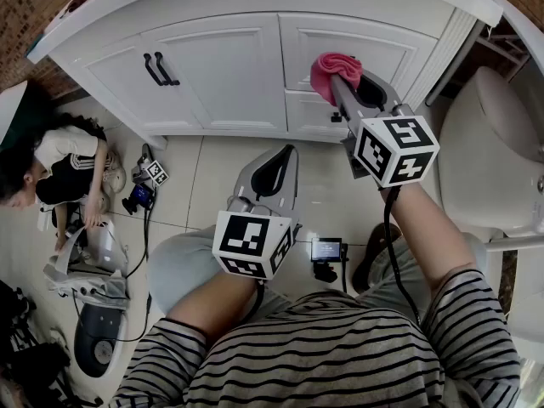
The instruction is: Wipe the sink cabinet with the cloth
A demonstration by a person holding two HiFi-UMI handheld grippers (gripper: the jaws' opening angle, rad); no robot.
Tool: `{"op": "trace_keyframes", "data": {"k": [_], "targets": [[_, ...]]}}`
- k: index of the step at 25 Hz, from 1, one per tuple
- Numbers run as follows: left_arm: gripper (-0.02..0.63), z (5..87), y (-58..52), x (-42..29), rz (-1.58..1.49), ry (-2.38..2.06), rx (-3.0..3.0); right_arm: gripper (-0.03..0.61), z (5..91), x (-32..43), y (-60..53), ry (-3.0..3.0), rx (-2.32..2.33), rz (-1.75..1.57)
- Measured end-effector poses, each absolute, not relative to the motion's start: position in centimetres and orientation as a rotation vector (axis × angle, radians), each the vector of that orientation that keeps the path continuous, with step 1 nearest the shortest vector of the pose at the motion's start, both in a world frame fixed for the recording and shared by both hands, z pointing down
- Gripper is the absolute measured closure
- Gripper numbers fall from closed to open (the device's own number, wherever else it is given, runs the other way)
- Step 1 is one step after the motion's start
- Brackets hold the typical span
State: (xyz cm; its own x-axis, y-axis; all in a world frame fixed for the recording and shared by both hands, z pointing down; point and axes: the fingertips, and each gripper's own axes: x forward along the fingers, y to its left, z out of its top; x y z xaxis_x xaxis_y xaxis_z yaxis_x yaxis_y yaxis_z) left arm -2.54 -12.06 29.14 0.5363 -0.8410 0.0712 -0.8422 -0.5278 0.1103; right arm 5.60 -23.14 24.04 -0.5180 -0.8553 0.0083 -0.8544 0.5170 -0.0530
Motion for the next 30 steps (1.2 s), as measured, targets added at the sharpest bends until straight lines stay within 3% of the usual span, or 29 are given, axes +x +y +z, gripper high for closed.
{"op": "trace_keyframes", "data": {"k": [5,9,14,25,27,30], "targets": [[0.614,29.7,-12.8,-3.7,0.009,-1.451,2.61,0.488,21.7,-1.5,-27.6,2.795,-1.406,0.054],[0.614,30.1,-13.3,-3.9,0.006,-1.439,2.589,0.486,21.8,-1.6,-30.1,2.775,-1.459,0.053],[0.614,30.4,-13.4,-3.7,0.011,-1.409,2.586,0.485,21.8,4.2,-29.4,2.714,-1.561,0.082],[0.614,30.9,-13.2,-2.2,0.026,-1.363,2.57,0.485,21.9,27.3,-25.0,2.205,-2.068,-0.072],[0.614,30.6,-13.1,-1.9,0.019,-1.347,2.578,0.488,21.5,27.5,-24.2,2.159,-2.063,-0.082],[0.614,30.6,-13.2,-1.6,0.02,-1.338,2.59,0.489,21.8,20.9,-24.5,2.314,-1.879,-0.082]]}}
